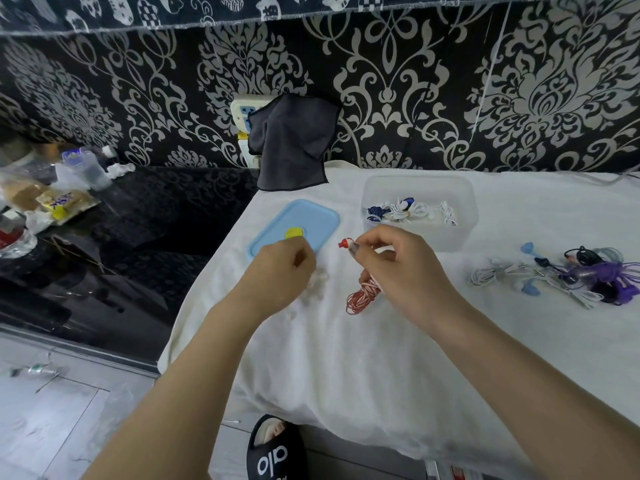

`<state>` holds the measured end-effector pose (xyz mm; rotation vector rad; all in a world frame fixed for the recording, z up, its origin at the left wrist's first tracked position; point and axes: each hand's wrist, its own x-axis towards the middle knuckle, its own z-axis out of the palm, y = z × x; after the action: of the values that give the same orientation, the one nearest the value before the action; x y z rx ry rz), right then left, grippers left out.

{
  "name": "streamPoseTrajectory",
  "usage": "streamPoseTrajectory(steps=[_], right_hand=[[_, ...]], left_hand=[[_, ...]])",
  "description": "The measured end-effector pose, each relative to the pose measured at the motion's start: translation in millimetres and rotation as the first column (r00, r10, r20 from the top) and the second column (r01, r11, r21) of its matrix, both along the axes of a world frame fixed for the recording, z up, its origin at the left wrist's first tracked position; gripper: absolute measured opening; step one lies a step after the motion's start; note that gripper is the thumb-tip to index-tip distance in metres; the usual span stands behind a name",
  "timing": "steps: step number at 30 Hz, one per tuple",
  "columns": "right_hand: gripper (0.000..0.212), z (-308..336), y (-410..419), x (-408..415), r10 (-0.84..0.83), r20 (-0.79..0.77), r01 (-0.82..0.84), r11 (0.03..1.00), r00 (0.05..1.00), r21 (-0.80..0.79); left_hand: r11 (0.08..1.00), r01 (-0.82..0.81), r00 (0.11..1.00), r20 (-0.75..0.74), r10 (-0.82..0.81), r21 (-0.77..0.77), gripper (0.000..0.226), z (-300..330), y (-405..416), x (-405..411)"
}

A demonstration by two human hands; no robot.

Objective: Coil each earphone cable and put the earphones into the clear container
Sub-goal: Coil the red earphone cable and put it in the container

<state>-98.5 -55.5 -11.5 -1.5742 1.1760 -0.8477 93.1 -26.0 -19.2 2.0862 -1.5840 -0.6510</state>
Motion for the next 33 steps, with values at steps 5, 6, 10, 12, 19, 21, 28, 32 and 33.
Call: streamPoseTrajectory(steps=[5, 6, 10, 12, 19, 21, 28, 32, 33], right_hand=[[0.016, -9, -5, 0, 0.017, -0.128, -0.031, 0.994, 0.992, -0.107], [0.015, -9, -5, 0, 0.021, -0.142, -0.04, 0.991, 0.99, -0.131], [0.016, -7, -4, -1, 0.025, -0.143, -0.036, 0.997, 0.989, -0.075], [0.017, -7, -4, -2, 0.009, -0.104, -0.013, 0.999, 0.995, -0.033], [0.014, 3, -12, -12, -0.054, 0.015, 0.054, 0.999, 0.998, -0.004], [0.01, 9, -18, -23, -0.113, 0.077, 0.111, 0.993, 0.991, 0.029], [0.023, 7, -29, -70, -0.216, -0.025, 0.217, 0.976, 0.976, 0.032], [0.023, 4, -29, -93, -0.225, -0.104, 0.227, 0.974, 0.969, 0.008], [0.023, 3, -28, -98, -0.228, -0.115, 0.23, 0.973, 0.967, 0.005]], left_hand=[[0.986, 0.124, 0.978, 0.157, -0.14, 0.111, 0.012, -13, 5, 10], [0.982, 0.145, 0.974, 0.158, -0.164, 0.124, 0.012, -15, 5, 10], [0.974, 0.199, 0.958, 0.189, -0.216, 0.107, 0.01, -20, 5, 9], [0.971, 0.218, 0.953, 0.196, -0.233, 0.094, 0.01, -21, 5, 9], [0.969, 0.248, 0.957, 0.163, -0.241, -0.018, 0.004, -20, 5, 4], [0.959, 0.273, 0.958, 0.12, -0.262, -0.081, 0.004, -17, 2, -9], [0.903, 0.425, 0.902, 0.115, -0.416, -0.062, 0.02, -26, -21, -78], [0.864, 0.501, 0.857, 0.114, -0.503, 0.048, 0.03, -34, -31, -102], [0.86, 0.507, 0.853, 0.106, -0.511, 0.064, 0.032, -32, -33, -102]])
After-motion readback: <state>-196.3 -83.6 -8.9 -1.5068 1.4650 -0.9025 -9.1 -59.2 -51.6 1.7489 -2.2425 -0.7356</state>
